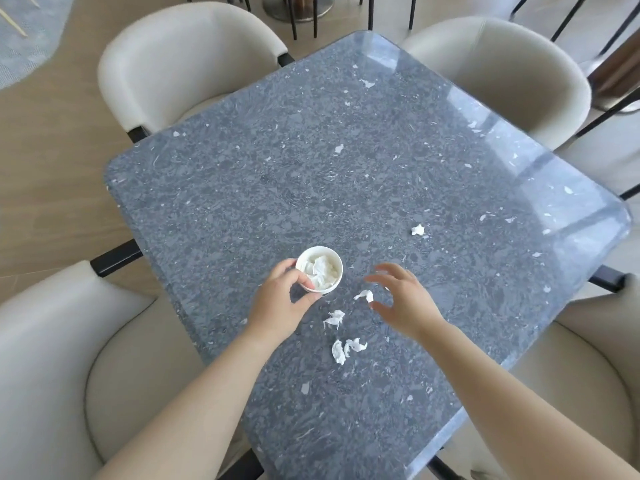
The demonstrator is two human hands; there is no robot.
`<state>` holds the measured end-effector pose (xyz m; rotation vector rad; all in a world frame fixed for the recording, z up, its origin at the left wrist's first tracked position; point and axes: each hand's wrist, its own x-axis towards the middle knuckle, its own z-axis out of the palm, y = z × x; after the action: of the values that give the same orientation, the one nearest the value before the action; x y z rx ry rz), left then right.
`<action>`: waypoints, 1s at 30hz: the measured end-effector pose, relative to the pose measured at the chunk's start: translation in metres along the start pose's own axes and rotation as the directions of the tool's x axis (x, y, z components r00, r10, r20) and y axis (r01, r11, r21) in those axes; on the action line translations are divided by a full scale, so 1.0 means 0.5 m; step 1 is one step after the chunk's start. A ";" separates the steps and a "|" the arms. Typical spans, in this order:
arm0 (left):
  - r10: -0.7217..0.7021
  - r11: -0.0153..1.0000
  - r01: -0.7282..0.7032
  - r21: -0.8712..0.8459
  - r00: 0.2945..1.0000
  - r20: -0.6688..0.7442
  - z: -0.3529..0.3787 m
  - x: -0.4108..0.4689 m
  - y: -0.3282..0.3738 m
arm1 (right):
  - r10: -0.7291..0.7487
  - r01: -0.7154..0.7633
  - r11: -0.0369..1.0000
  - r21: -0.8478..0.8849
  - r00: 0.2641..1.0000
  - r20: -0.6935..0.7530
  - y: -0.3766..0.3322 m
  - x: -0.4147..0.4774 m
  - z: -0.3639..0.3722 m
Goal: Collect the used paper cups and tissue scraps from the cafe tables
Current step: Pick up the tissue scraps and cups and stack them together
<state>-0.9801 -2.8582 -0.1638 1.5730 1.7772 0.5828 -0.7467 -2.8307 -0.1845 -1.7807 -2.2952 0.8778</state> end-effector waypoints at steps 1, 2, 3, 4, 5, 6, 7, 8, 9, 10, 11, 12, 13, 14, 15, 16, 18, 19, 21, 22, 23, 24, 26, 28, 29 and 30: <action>-0.011 1.000 0.011 -0.023 1.000 0.004 0.002 0.001 -0.001 | 0.008 -0.008 1.000 -0.019 0.999 0.033 0.006 0.004 0.006; -0.018 0.999 0.018 -0.046 1.000 0.007 0.003 0.001 -0.004 | 0.018 -0.016 0.999 -0.037 0.997 0.070 0.010 0.007 0.012; -0.021 0.997 0.022 -0.069 1.000 0.010 0.004 -0.002 -0.007 | 0.032 -0.026 0.998 -0.050 0.994 0.106 0.013 0.010 0.019; -0.024 0.996 0.025 -0.090 1.000 0.013 0.003 -0.005 -0.009 | 0.044 -0.036 0.997 -0.061 0.990 0.137 0.016 0.012 0.027; -0.027 0.994 0.029 -0.109 1.000 0.014 0.001 -0.008 -0.010 | 0.048 -0.037 0.997 -0.072 0.987 0.156 0.017 0.012 0.036; -0.031 0.992 0.032 -0.124 0.999 0.011 -0.001 -0.012 -0.011 | 0.042 -0.030 0.996 -0.079 0.986 0.159 0.016 0.011 0.046; -0.033 0.990 0.033 -0.137 0.999 0.003 -0.003 -0.014 -0.011 | 0.031 -0.020 0.997 -0.077 0.989 0.146 0.014 0.010 0.056; -0.034 0.989 0.033 -0.147 0.999 -0.009 -0.006 -0.015 -0.010 | 0.022 -0.014 0.998 -0.059 0.992 0.128 0.012 0.008 0.065; -0.037 0.988 0.033 -0.153 0.999 -0.023 -0.009 -0.015 -0.010 | 0.017 -0.014 0.999 -0.030 0.993 0.116 0.008 0.005 0.072; -0.040 0.988 0.033 -0.153 0.998 -0.041 -0.012 -0.015 -0.010 | 0.011 -0.011 1.000 0.000 0.993 0.114 0.005 0.003 0.077; -0.042 0.988 0.033 -0.148 0.997 -0.060 -0.016 -0.015 -0.010 | -0.003 0.000 1.000 0.023 0.993 0.117 0.001 0.000 0.081; -0.043 0.989 0.031 -0.145 0.996 -0.078 -0.020 -0.014 -0.010 | -0.021 0.016 0.999 0.041 0.993 0.119 -0.004 -0.001 0.084; -0.042 0.989 0.028 -0.145 0.995 -0.090 -0.023 -0.015 -0.011 | -0.038 0.032 0.998 0.059 0.993 0.113 -0.010 -0.003 0.085; -0.041 0.989 0.027 -0.148 0.995 -0.095 -0.025 -0.015 -0.011 | -0.054 0.046 0.996 0.080 0.994 0.095 -0.017 -0.005 0.084; -0.041 0.989 0.027 -0.147 0.995 -0.096 -0.027 -0.016 -0.011 | -0.069 0.062 0.993 0.101 0.995 0.068 -0.026 -0.007 0.084; -0.040 0.990 0.027 -0.137 0.995 -0.094 -0.027 -0.018 -0.011 | -0.087 0.081 0.989 0.120 0.995 0.041 -0.034 -0.007 0.084; -0.033 0.995 0.026 -0.092 0.996 -0.083 -0.026 -0.022 -0.013 | -0.119 0.115 0.983 0.144 0.993 0.021 -0.052 -0.005 0.084; -0.031 0.997 0.025 -0.070 0.997 -0.077 -0.026 -0.025 -0.015 | -0.131 0.125 0.982 0.142 0.991 0.034 -0.060 -0.003 0.083; -0.027 0.999 0.025 -0.036 0.997 -0.067 -0.024 -0.031 -0.018 | -0.140 0.130 0.986 0.108 0.986 0.091 -0.070 0.003 0.085; -0.023 1.000 0.022 -0.018 0.998 -0.063 -0.024 -0.034 -0.020 | -0.136 0.127 0.989 0.079 0.982 0.129 -0.072 0.006 0.088; -0.018 1.000 0.018 0.001 0.998 -0.059 -0.023 -0.037 -0.023 | -0.131 0.125 0.991 0.045 0.977 0.166 -0.073 0.007 0.092; -0.015 1.000 0.016 0.018 0.998 -0.054 -0.024 -0.039 -0.025 | -0.129 0.129 0.992 0.015 0.972 0.196 -0.073 0.009 0.097; -0.020 0.999 0.021 0.032 0.999 -0.044 -0.027 -0.045 -0.029 | -0.138 0.145 0.989 -0.011 0.964 0.225 -0.073 0.011 0.105; -0.028 0.999 0.029 0.023 0.999 -0.043 -0.030 -0.051 -0.032 | -0.137 0.144 0.989 -0.012 0.963 0.232 -0.072 0.012 0.111; -0.030 0.999 0.031 0.017 0.998 -0.047 -0.031 -0.053 -0.033 | -0.127 0.133 0.991 -0.011 0.965 0.229 -0.071 0.011 0.112; -0.031 0.999 0.032 0.012 0.998 -0.052 -0.031 -0.055 -0.034 | -0.109 0.114 0.993 -0.008 0.968 0.224 -0.070 0.009 0.110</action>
<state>-1.0020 -2.8865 -0.1602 1.5482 1.8440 0.6038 -0.8009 -2.8522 -0.2140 -1.6150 -2.5206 1.0880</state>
